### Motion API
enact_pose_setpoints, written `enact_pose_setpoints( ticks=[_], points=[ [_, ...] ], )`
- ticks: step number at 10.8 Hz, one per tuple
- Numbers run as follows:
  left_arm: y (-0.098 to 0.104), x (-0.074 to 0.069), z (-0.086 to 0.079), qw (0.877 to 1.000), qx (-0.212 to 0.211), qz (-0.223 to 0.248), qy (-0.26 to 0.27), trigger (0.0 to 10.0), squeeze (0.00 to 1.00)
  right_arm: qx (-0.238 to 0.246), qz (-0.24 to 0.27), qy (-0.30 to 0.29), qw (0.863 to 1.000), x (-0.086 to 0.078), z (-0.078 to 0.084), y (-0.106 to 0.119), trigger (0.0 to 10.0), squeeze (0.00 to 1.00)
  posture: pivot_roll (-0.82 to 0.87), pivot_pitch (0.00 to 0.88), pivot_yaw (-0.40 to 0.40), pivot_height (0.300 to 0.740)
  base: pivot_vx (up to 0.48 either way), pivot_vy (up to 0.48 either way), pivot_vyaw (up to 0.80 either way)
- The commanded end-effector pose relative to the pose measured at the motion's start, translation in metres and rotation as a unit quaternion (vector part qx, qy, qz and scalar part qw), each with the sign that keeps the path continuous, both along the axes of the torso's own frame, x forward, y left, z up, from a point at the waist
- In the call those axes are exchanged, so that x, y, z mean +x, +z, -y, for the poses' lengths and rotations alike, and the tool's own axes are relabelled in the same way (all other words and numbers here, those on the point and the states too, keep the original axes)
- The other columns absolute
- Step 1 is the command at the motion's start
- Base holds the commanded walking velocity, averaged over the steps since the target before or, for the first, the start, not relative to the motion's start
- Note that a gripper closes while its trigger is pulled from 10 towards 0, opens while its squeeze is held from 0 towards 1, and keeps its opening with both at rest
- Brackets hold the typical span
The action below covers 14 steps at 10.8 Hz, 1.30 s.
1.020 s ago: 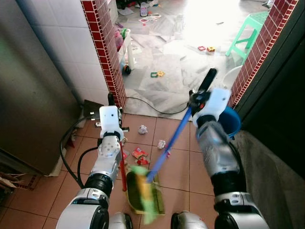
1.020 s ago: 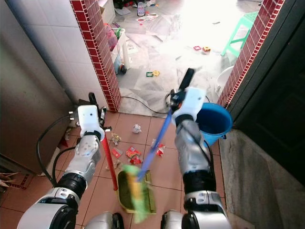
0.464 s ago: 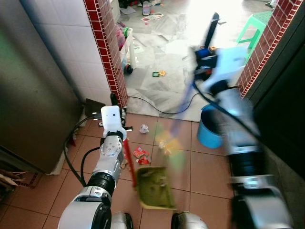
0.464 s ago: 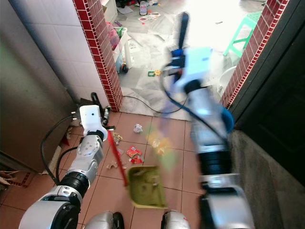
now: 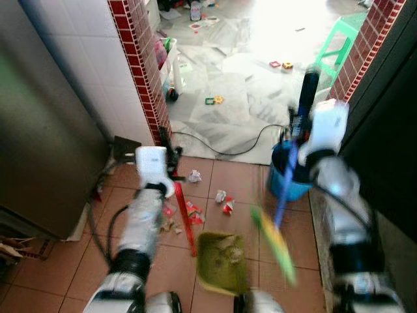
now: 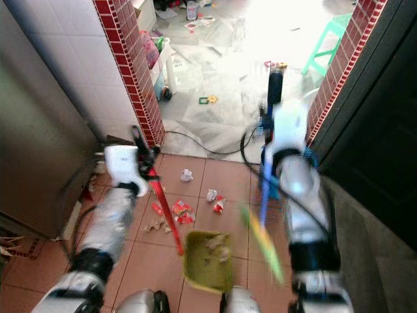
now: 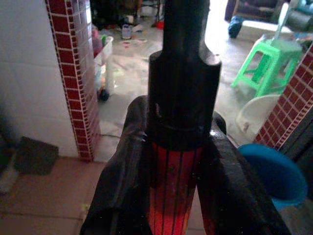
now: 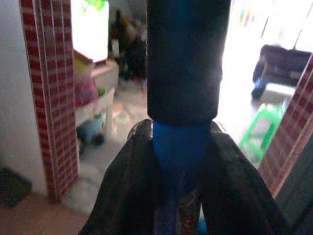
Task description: Sweep floor
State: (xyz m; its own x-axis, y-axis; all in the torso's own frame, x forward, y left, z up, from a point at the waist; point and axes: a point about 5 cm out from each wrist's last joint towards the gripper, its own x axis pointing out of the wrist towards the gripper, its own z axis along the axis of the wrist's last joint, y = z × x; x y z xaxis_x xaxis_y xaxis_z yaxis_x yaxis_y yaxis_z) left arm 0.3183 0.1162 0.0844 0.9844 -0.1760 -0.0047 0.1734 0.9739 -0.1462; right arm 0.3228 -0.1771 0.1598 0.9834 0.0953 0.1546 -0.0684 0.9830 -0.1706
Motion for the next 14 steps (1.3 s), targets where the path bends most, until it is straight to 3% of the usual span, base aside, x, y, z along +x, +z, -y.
enact_pose_setpoints(
  ticks=[1,2,3,4,6,8,9,10,11,12,13,14],
  points=[
    [0.013,0.002,-0.001,1.000,0.004,0.030,-0.008,10.0,0.00,0.000,0.018,0.003,1.000,0.000,-0.007,0.010,10.0,0.00,-0.17,0.050,0.075,0.740,0.000,0.000,0.00],
    [0.009,0.002,-0.005,1.000,0.014,0.021,0.002,10.0,0.00,0.048,-0.026,-0.008,0.998,0.000,-0.012,-0.001,10.0,0.00,-0.17,0.048,0.078,0.740,0.000,0.000,0.00],
    [0.008,0.001,-0.003,1.000,0.015,0.013,-0.001,10.0,0.00,0.119,-0.035,0.004,0.992,0.002,-0.020,0.000,10.0,0.00,-0.17,0.047,0.079,0.740,0.000,0.000,0.00],
    [0.009,0.000,0.000,1.000,0.012,0.008,-0.005,10.0,0.00,0.175,-0.009,0.025,0.984,0.003,-0.022,0.013,10.0,0.00,-0.18,0.047,0.080,0.740,0.000,0.000,0.00],
    [0.005,-0.001,0.000,0.999,0.033,0.001,0.006,10.0,0.00,0.161,0.034,0.040,0.986,0.004,-0.017,0.033,10.0,0.00,-0.18,0.045,0.080,0.740,0.000,0.000,0.00],
    [0.002,-0.002,-0.002,0.999,0.028,-0.010,0.015,10.0,0.00,0.146,0.037,0.043,0.988,0.005,-0.015,0.037,10.0,0.00,-0.19,0.046,0.080,0.740,0.000,0.000,0.00],
    [0.000,-0.002,-0.002,0.999,0.028,-0.020,0.021,10.0,0.00,0.123,0.040,0.036,0.991,0.006,-0.011,0.036,10.0,0.00,-0.18,0.046,0.079,0.740,0.000,0.000,0.00],
    [-0.003,-0.003,-0.004,0.999,0.025,-0.033,0.026,10.0,0.00,0.058,0.062,0.021,0.996,0.006,-0.006,0.040,10.0,0.00,-0.18,0.047,0.079,0.740,0.000,0.000,0.00],
    [-0.004,-0.004,-0.006,0.999,0.023,-0.034,0.030,10.0,0.00,0.042,0.065,0.008,0.997,0.006,-0.002,0.040,10.0,0.00,-0.19,0.045,0.078,0.740,0.000,0.000,0.00],
    [-0.003,-0.004,-0.008,0.999,0.016,-0.033,0.024,10.0,0.00,0.022,0.062,-0.015,0.998,0.005,0.004,0.034,10.0,0.00,-0.19,0.043,0.077,0.740,0.000,0.000,0.00],
    [-0.001,-0.005,-0.010,0.999,0.032,-0.029,0.018,10.0,0.00,0.022,0.034,-0.053,0.998,0.000,0.012,0.015,10.0,0.00,-0.18,0.036,0.080,0.740,0.000,0.000,0.00],
    [0.002,-0.007,-0.010,0.999,0.028,-0.019,0.012,10.0,0.00,0.045,0.017,-0.071,0.996,-0.003,0.015,0.004,10.0,0.00,-0.18,0.033,0.085,0.740,0.000,0.000,0.00]
  ],
)
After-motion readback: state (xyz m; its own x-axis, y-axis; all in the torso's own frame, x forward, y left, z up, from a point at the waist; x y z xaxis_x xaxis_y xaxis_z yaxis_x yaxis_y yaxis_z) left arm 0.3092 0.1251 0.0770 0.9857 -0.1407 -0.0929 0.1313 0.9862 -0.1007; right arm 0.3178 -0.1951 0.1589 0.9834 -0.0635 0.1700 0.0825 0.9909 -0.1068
